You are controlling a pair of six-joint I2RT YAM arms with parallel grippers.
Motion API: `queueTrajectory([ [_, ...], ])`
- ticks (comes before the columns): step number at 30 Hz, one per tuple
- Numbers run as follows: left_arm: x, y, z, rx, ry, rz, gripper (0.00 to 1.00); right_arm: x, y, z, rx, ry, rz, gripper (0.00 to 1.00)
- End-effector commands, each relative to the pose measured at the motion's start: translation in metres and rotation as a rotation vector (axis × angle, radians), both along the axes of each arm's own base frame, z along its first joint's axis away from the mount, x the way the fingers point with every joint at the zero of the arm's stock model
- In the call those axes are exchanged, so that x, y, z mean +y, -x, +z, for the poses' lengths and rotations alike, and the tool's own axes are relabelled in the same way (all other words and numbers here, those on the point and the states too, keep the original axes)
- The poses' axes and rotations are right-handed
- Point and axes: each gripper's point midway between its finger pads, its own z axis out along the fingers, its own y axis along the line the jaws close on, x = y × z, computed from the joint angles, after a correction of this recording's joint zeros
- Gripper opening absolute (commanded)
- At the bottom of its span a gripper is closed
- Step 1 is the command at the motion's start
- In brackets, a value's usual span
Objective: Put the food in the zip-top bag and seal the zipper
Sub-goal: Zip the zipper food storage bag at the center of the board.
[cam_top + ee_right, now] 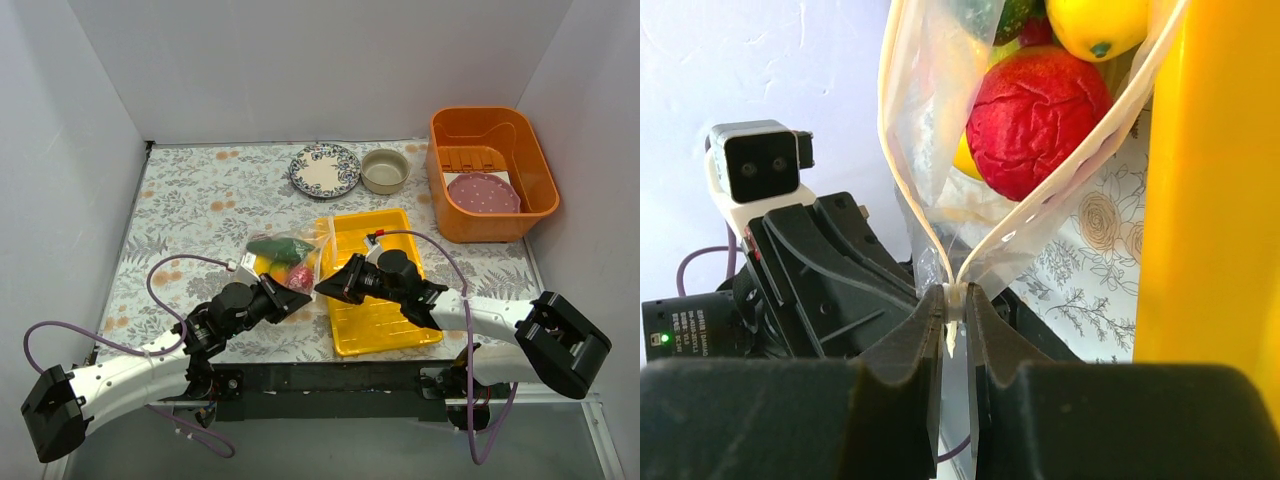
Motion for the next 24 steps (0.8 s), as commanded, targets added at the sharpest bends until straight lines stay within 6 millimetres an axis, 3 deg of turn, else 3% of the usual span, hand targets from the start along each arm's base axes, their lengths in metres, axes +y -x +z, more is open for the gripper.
queueTrajectory([
  [1, -0.009, 0.019, 0.013, 0.000, 0.017, -0.115, 0.00, -0.005, -0.023, 0.010, -0.038, -0.007, -0.111, 0.06],
  [12, -0.007, 0.026, 0.015, 0.004, 0.005, -0.148, 0.00, -0.002, -0.028, 0.014, -0.055, -0.007, -0.120, 0.08],
  [24, -0.002, 0.027, 0.013, 0.008, -0.007, -0.138, 0.00, -0.015, -0.044, 0.015, -0.077, 0.009, -0.154, 0.10],
])
